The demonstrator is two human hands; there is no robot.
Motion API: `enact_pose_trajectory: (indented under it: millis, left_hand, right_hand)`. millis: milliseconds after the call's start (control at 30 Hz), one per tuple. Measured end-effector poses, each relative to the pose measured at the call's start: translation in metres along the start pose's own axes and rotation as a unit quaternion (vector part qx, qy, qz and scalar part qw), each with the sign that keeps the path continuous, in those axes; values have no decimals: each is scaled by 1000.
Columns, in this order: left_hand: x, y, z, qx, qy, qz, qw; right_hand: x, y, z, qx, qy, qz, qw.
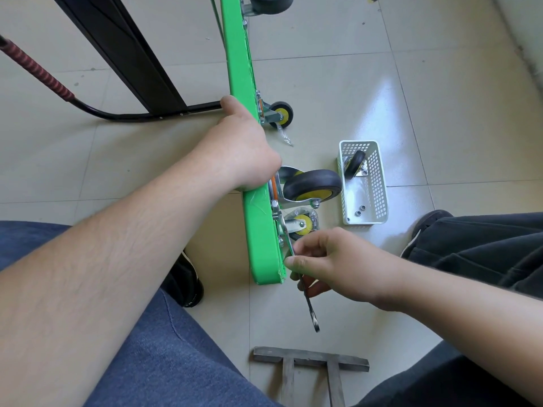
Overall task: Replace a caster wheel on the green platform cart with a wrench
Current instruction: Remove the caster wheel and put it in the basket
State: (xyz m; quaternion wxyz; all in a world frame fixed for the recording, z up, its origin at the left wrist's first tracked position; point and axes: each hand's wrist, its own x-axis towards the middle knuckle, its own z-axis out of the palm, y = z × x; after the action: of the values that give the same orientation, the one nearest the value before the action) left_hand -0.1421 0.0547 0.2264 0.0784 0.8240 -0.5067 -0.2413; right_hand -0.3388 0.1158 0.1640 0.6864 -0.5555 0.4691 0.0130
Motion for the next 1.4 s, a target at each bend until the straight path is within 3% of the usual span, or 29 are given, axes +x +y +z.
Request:
enact_pose_trajectory:
  millis: [633, 900, 1400]
  left_hand:
    - [-2, 3, -1, -6, -6, 15, 1000]
    - [-6, 6, -5, 16, -51, -6, 999]
    - [-4, 3, -6, -5, -58, -12, 998]
  right_hand:
    - [-21, -42, 0, 140, -44, 29, 989]
    - [-12, -33, 1, 87, -39, 14, 995]
    - [22, -4, -3, -25, 18, -57, 998]
